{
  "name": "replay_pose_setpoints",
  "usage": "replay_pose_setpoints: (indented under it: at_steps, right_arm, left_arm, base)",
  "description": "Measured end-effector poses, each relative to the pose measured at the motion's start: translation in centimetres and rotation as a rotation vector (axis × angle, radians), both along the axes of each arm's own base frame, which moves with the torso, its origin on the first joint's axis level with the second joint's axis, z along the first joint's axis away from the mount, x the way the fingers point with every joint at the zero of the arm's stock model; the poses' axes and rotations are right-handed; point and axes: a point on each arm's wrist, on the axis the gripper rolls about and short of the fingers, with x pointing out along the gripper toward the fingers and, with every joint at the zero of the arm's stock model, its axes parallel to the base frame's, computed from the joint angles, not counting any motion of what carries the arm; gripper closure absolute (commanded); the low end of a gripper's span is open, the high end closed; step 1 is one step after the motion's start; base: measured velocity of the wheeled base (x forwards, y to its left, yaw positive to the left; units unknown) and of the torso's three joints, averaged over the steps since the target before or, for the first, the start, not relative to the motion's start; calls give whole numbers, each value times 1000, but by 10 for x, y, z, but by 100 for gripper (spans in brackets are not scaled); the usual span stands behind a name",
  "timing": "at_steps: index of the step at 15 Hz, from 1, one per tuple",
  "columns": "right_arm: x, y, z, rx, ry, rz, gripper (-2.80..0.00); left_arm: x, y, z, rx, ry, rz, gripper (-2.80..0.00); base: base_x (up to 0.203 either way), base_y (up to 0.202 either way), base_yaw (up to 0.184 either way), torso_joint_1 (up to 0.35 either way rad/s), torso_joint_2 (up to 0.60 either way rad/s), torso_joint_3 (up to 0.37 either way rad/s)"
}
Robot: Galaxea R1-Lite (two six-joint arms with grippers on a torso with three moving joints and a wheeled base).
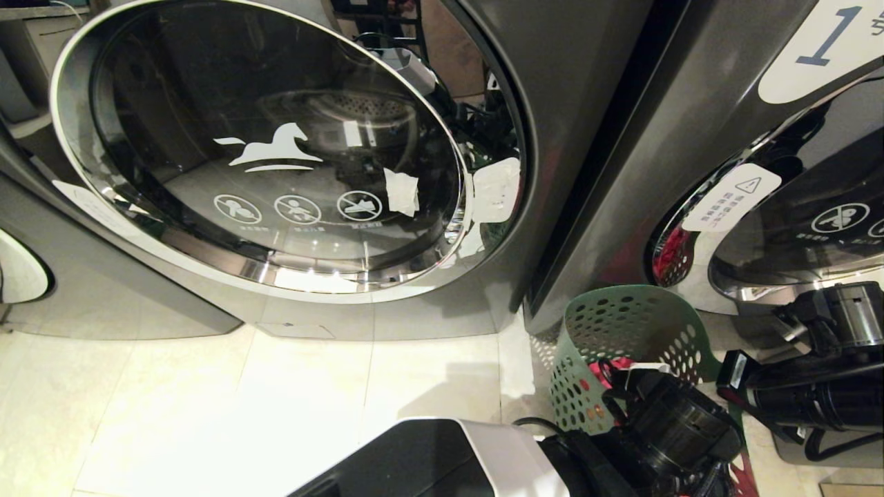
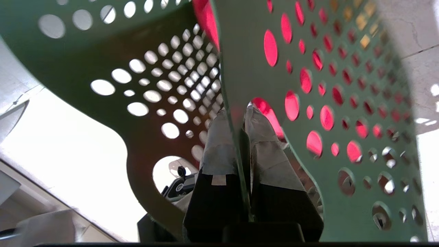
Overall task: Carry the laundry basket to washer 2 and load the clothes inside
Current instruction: Pick up the clothes basket and put it beside the washing machine
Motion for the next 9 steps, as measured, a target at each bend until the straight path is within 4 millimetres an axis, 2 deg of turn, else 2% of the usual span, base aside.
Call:
replay_pose_setpoints:
  at_steps: [4, 9]
  right_arm:
    - [1, 0, -1, 0, 4, 0, 0]
    - [1, 0, -3, 0, 11, -1, 0]
  left_arm:
    - [-1, 11, -14, 206, -49, 36, -280]
    - [-1, 22, -25, 382, -75, 101, -280]
  base:
    - [0, 0, 0, 0, 0, 0]
    - [0, 0, 0, 0, 0, 0]
